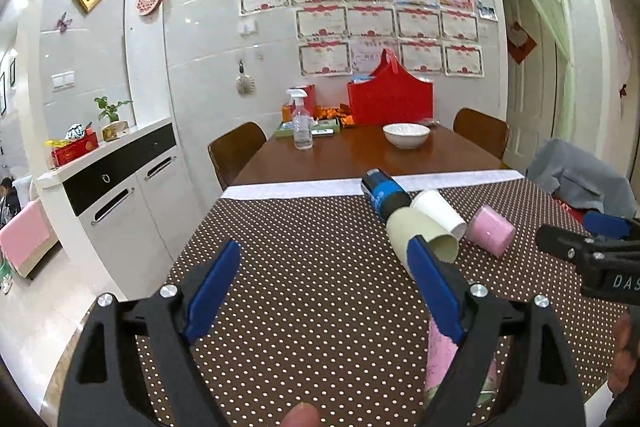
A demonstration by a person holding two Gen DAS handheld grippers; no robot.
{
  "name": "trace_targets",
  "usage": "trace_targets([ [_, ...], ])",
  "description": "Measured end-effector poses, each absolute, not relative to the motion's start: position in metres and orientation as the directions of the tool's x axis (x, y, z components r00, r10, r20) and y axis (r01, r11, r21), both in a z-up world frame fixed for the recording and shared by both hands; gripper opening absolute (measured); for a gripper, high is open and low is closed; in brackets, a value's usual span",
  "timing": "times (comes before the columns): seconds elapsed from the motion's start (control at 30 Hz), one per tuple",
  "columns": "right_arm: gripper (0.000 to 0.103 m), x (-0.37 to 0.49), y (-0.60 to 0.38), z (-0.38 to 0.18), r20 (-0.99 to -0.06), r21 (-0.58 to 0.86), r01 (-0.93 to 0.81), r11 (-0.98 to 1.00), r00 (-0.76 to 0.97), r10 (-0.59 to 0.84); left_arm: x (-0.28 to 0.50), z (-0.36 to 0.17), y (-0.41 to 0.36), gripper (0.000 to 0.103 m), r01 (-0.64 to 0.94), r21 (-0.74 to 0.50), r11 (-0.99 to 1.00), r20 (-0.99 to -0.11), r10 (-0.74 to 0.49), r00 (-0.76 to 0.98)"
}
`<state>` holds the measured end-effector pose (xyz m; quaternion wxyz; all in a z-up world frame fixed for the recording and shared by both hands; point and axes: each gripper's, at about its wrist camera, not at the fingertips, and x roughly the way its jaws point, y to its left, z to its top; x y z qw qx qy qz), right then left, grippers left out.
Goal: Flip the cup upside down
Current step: 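Move the right gripper to the lying jar and close on it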
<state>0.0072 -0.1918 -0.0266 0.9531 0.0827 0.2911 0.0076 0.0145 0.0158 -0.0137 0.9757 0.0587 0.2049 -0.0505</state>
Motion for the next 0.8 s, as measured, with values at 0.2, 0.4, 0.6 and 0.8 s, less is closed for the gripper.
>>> trace_targets([
  [0.2, 0.097, 0.006, -0.182, -0.02, -0.547, 0.149, 0.023, 0.988, 0.835, 0.063, 0.01, -0.002, 0.024, 0.084, 0.106, 0.077, 0.991, -0.371, -0.07, 0.926],
  [0.4, 0.097, 0.005, -0.173, -0.016, -0.55, 0.145, 0.013, 0.989, 0.832, 0.07, 0.007, 0.003, 0.03, 0.084, 0.095, 0.063, 0.994, -0.353, -0.066, 0.933],
  [0.6, 0.097, 0.007, -0.164, -0.014, -0.553, 0.13, 0.014, 0.991, 0.831, 0.061, 0.007, 0.004, 0.041, 0.084, 0.089, 0.025, 0.996, -0.347, -0.075, 0.935],
  [0.8, 0.097, 0.009, -0.159, -0.015, -0.562, 0.12, 0.016, 0.993, 0.825, 0.055, 0.008, 0.004, 0.045, 0.084, 0.088, 0.011, 0.996, -0.345, -0.079, 0.935],
])
